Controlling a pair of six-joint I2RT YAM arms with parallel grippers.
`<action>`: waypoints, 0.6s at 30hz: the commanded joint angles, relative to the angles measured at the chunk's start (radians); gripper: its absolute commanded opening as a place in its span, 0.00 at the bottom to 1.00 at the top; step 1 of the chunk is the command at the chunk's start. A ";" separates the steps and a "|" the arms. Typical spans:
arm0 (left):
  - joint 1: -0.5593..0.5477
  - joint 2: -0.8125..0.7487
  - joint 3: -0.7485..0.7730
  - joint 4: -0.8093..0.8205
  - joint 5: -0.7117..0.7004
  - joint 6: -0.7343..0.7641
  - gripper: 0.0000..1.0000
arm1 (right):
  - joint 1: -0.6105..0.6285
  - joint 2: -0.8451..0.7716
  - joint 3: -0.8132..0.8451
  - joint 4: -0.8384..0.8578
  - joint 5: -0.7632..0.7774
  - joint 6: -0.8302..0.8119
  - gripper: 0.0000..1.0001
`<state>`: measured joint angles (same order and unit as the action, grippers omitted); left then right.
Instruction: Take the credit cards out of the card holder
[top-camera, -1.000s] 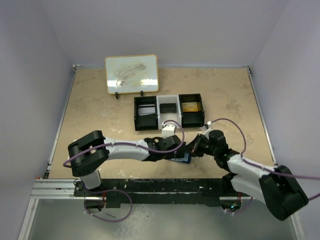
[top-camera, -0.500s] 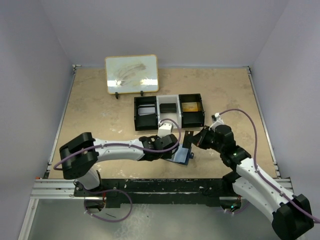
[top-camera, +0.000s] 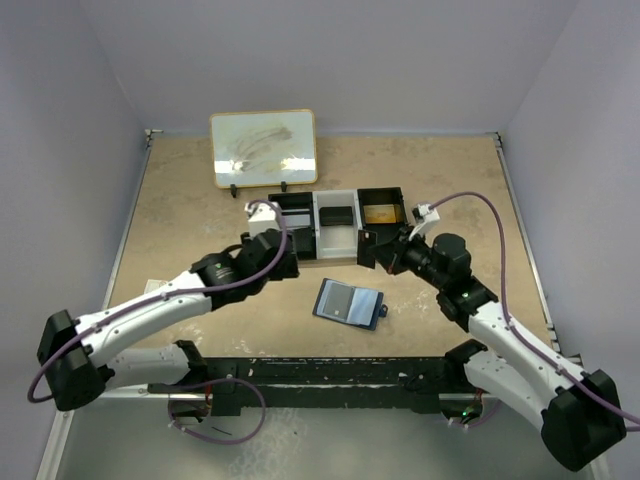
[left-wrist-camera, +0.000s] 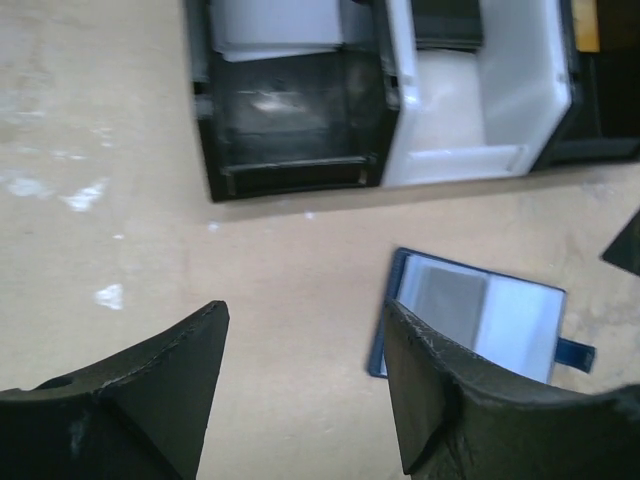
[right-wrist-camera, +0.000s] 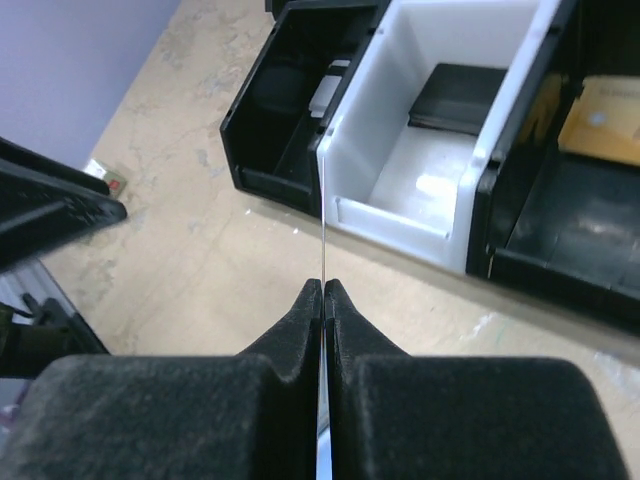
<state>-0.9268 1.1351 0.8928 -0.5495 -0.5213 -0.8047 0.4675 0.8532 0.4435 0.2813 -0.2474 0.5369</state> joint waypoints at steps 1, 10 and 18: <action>0.115 -0.052 -0.018 -0.121 -0.043 0.124 0.62 | 0.051 0.076 0.099 0.103 0.031 -0.233 0.00; 0.348 -0.163 -0.019 -0.121 -0.059 0.210 0.66 | 0.167 0.329 0.292 0.093 0.232 -0.740 0.00; 0.349 -0.270 -0.009 -0.146 -0.171 0.189 0.67 | 0.165 0.530 0.416 0.027 0.175 -1.084 0.00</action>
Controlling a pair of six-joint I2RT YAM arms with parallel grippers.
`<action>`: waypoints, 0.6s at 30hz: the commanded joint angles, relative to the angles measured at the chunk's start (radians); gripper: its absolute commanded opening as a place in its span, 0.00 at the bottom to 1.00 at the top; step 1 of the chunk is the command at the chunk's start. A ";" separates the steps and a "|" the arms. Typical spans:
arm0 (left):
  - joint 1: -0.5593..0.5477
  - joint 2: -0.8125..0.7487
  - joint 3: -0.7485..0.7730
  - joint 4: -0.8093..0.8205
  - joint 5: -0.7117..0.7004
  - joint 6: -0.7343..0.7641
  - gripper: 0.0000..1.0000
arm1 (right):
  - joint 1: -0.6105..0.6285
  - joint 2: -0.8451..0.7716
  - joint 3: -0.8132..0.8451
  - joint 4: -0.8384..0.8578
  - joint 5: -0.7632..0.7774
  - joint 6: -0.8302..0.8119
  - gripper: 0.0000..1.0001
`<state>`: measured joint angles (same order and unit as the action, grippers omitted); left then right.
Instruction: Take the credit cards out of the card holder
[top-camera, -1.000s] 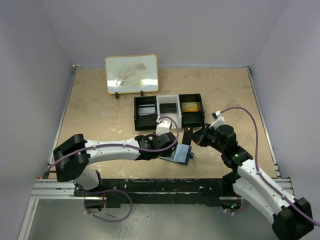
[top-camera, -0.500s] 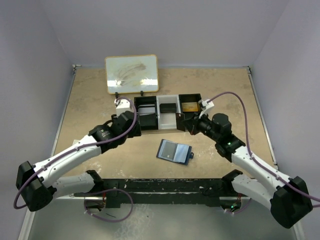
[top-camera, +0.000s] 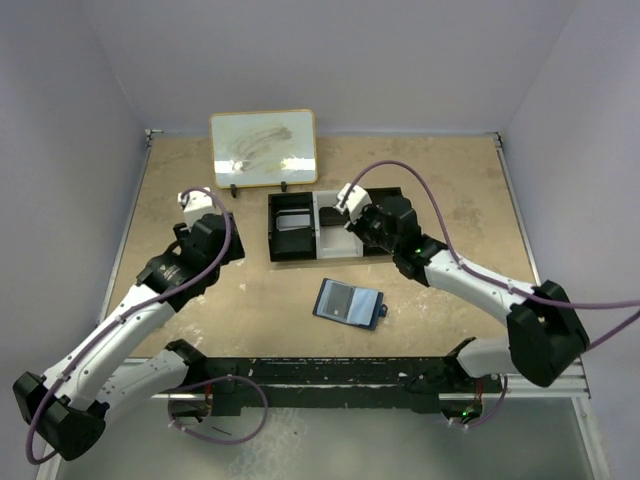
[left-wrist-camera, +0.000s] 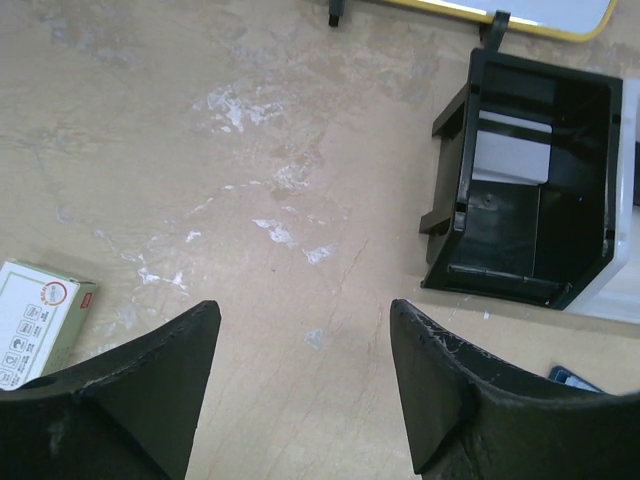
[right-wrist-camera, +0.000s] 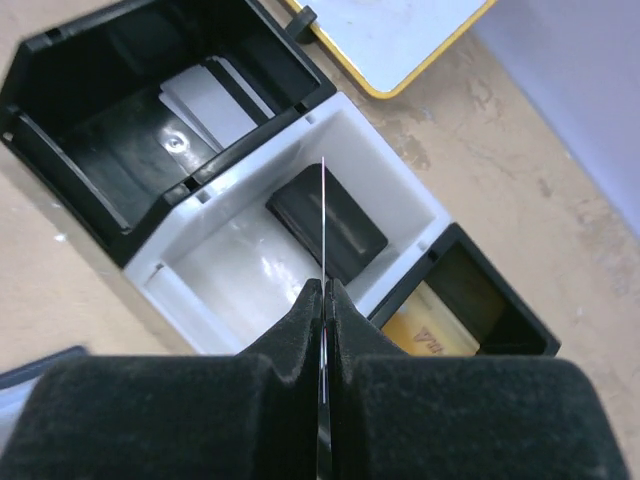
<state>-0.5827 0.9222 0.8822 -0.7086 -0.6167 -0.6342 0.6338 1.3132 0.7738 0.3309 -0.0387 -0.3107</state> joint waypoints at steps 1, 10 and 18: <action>0.004 -0.061 0.001 0.015 -0.081 0.020 0.67 | 0.000 0.095 0.102 -0.034 -0.052 -0.270 0.00; 0.007 -0.022 0.013 0.008 -0.081 0.027 0.68 | -0.001 0.291 0.202 -0.053 0.007 -0.415 0.00; 0.011 -0.015 0.011 0.019 -0.059 0.036 0.68 | -0.002 0.397 0.280 -0.021 0.071 -0.523 0.00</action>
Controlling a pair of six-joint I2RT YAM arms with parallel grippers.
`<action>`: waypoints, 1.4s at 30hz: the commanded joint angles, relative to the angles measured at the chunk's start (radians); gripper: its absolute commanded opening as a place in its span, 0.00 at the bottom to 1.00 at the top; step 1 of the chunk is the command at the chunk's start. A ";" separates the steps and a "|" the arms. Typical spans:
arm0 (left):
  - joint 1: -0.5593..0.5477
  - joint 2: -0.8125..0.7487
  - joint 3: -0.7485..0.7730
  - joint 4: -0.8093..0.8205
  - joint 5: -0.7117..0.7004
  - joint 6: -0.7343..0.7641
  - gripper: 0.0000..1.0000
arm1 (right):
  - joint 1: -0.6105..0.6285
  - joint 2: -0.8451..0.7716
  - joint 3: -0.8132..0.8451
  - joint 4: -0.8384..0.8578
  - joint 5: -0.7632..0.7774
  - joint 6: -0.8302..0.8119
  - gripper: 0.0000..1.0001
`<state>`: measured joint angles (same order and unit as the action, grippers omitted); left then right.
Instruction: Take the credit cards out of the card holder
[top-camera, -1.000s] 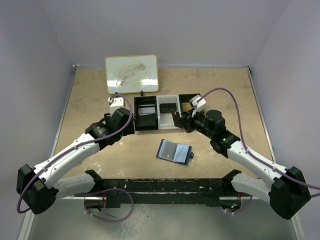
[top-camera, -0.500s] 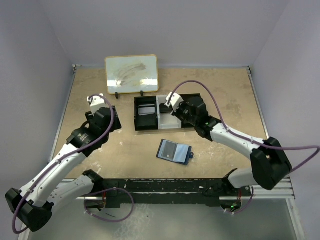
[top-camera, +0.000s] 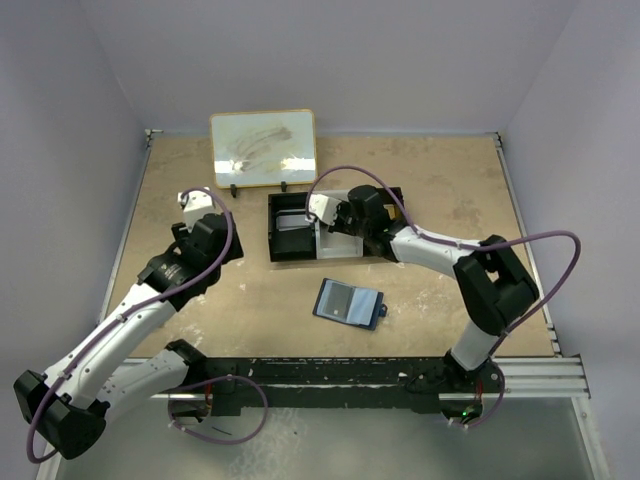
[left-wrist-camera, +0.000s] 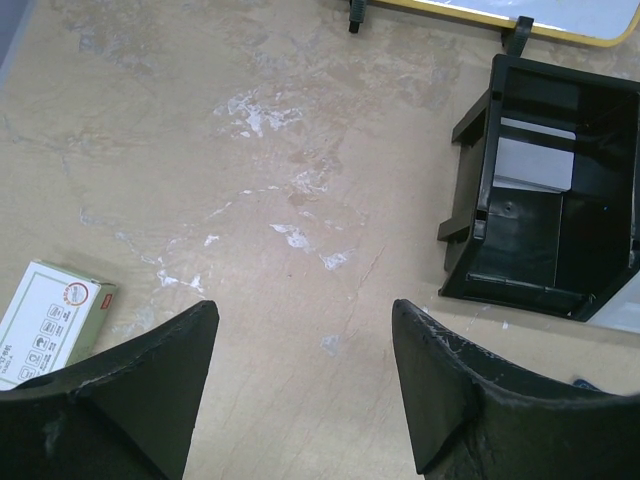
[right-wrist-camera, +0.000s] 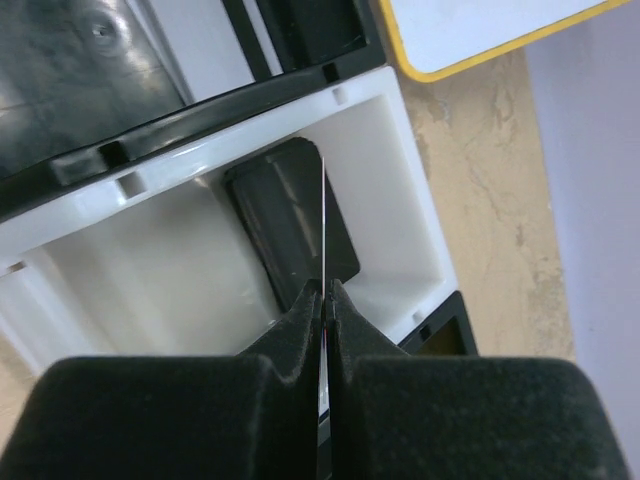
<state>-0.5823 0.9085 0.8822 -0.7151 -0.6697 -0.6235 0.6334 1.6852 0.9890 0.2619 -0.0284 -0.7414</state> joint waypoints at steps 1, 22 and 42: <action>0.010 -0.001 0.011 0.026 -0.005 0.026 0.69 | -0.001 0.033 0.076 0.054 0.077 -0.097 0.00; 0.015 -0.003 0.004 0.043 0.046 0.044 0.69 | -0.024 0.226 0.227 -0.026 0.116 -0.204 0.00; 0.015 0.008 0.003 0.040 0.053 0.047 0.69 | -0.023 0.184 0.249 -0.158 0.026 -0.100 0.30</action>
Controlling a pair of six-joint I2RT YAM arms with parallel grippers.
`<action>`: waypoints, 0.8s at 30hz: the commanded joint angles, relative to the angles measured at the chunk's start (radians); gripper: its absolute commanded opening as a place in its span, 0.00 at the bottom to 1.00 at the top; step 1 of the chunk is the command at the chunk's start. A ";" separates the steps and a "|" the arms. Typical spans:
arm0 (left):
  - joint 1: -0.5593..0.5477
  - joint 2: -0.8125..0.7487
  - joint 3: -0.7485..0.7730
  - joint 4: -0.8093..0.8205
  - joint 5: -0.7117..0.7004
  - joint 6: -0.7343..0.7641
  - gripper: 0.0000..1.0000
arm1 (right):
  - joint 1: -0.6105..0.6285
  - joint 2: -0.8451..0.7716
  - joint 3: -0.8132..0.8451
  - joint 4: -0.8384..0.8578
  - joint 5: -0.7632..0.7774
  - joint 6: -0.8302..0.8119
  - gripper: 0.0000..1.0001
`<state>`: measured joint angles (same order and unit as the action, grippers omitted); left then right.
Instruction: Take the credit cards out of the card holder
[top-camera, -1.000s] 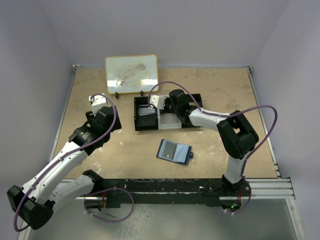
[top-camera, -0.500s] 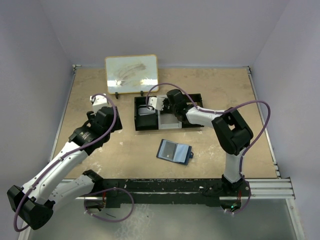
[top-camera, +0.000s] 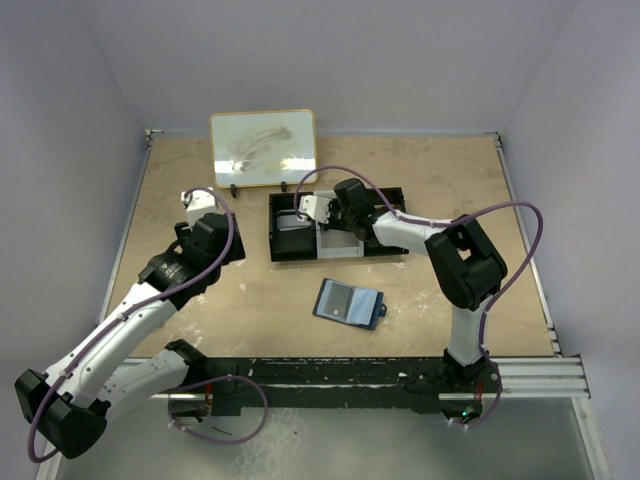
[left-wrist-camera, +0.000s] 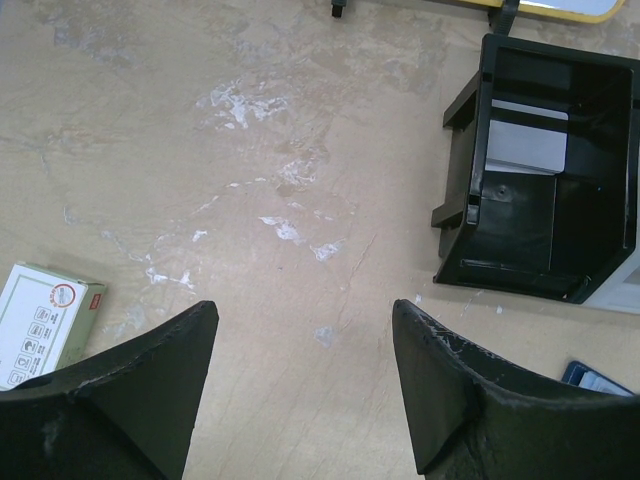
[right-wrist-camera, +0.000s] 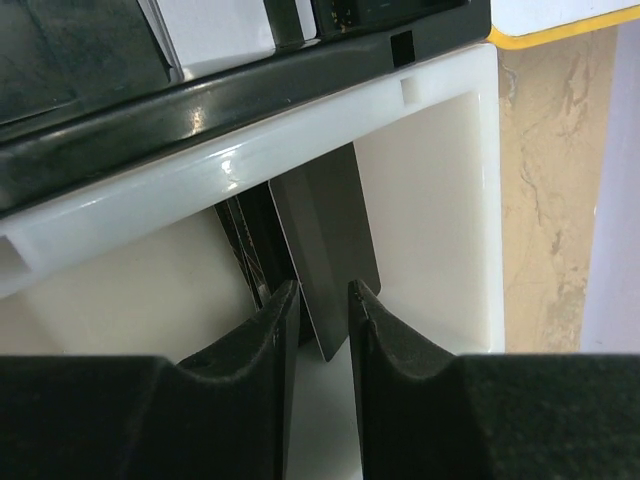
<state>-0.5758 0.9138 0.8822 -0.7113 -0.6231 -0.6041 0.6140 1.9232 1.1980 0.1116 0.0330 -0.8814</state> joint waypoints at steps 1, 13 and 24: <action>0.008 0.005 0.003 0.035 0.008 0.028 0.69 | -0.004 -0.055 0.041 -0.005 -0.033 0.042 0.30; 0.008 0.025 0.003 0.036 0.017 0.030 0.69 | -0.003 -0.069 0.041 0.036 0.030 0.121 0.31; 0.008 0.042 0.001 0.035 0.028 0.029 0.69 | -0.004 -0.052 0.037 0.059 0.097 0.162 0.32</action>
<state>-0.5758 0.9531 0.8822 -0.7105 -0.6018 -0.5884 0.6140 1.8915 1.2114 0.1440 0.0872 -0.7559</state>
